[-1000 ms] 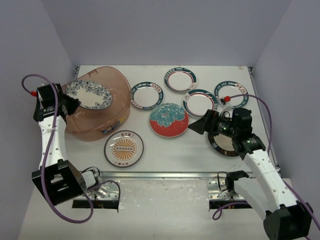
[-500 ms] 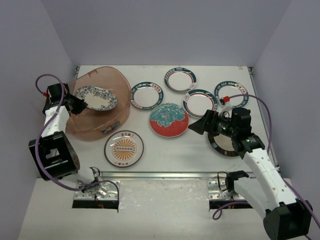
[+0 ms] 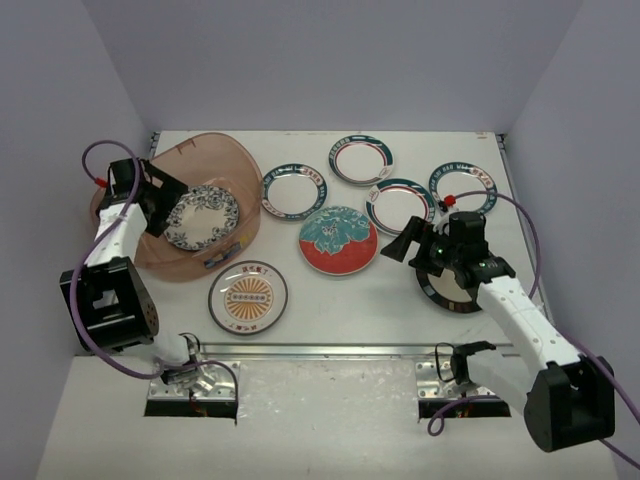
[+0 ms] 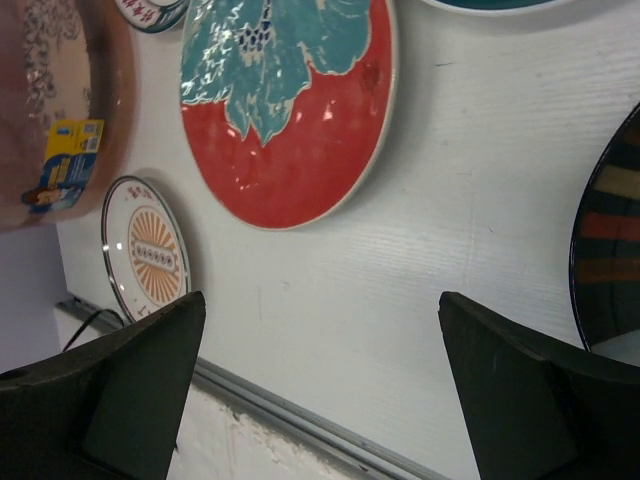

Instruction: Place the plates into the plastic bin on the countertop

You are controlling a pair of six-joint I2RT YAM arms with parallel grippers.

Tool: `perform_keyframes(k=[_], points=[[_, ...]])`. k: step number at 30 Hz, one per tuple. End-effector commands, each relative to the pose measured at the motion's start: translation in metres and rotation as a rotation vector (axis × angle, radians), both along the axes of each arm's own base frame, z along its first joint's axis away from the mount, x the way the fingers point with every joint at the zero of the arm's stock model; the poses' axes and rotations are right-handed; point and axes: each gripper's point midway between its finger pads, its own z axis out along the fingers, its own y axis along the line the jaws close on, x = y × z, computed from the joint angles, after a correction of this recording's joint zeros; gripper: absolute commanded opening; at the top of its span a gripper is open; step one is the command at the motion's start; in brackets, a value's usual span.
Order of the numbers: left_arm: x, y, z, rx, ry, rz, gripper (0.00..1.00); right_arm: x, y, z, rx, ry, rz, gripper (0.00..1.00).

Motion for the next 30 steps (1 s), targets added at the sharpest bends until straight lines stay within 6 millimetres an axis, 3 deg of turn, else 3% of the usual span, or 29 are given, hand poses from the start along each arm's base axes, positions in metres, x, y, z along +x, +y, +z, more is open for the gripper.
perform_keyframes(k=[1, 3, 7, 8, 13, 17, 20, 22, 24, 25, 27, 30], points=[[-0.008, 0.008, 0.070, 0.117, -0.107, 0.007, 1.00, 0.028, 0.005, 0.002, 0.066, -0.058, -0.070, 0.99], [-0.015, 0.003, 0.088, 0.145, -0.152, -0.023, 1.00, 0.033, 0.009, -0.006, 0.078, -0.032, -0.059, 0.99], [-0.039, -0.041, 0.147, 0.197, -0.408, -0.221, 1.00, 0.053, 0.021, -0.027, 0.076, -0.009, -0.011, 0.94], [-0.045, -0.048, 0.152, 0.208, -0.434, -0.245, 1.00, 0.054, 0.024, -0.033, 0.078, -0.001, 0.000, 0.93], [-0.076, -0.066, 0.130, 0.254, -0.440, -0.318, 1.00, 0.064, 0.039, -0.071, 0.099, 0.053, 0.042, 0.85], [-0.085, -0.069, 0.119, 0.293, -0.423, -0.368, 1.00, 0.069, 0.046, -0.101, 0.139, 0.107, 0.033, 0.62], [-0.090, -0.068, 0.109, 0.306, -0.405, -0.365, 1.00, 0.069, 0.049, -0.112, 0.185, 0.108, 0.017, 0.42], [-0.092, -0.076, 0.109, 0.302, -0.435, -0.405, 1.00, 0.063, 0.050, -0.126, 0.210, 0.143, -0.007, 0.24], [-0.093, -0.088, 0.108, 0.296, -0.455, -0.460, 1.00, 0.060, 0.049, -0.128, 0.229, 0.129, -0.025, 0.14], [-0.091, -0.104, 0.107, 0.286, -0.477, -0.524, 1.00, 0.056, 0.049, -0.122, 0.249, 0.101, -0.024, 0.02], [-0.087, -0.117, 0.103, 0.296, -0.470, -0.586, 1.00, 0.051, 0.050, -0.108, 0.279, 0.062, -0.018, 0.00], [-0.086, -0.145, 0.106, 0.239, -0.496, -0.718, 1.00, 0.046, 0.053, -0.061, 0.326, -0.046, 0.019, 0.00]])
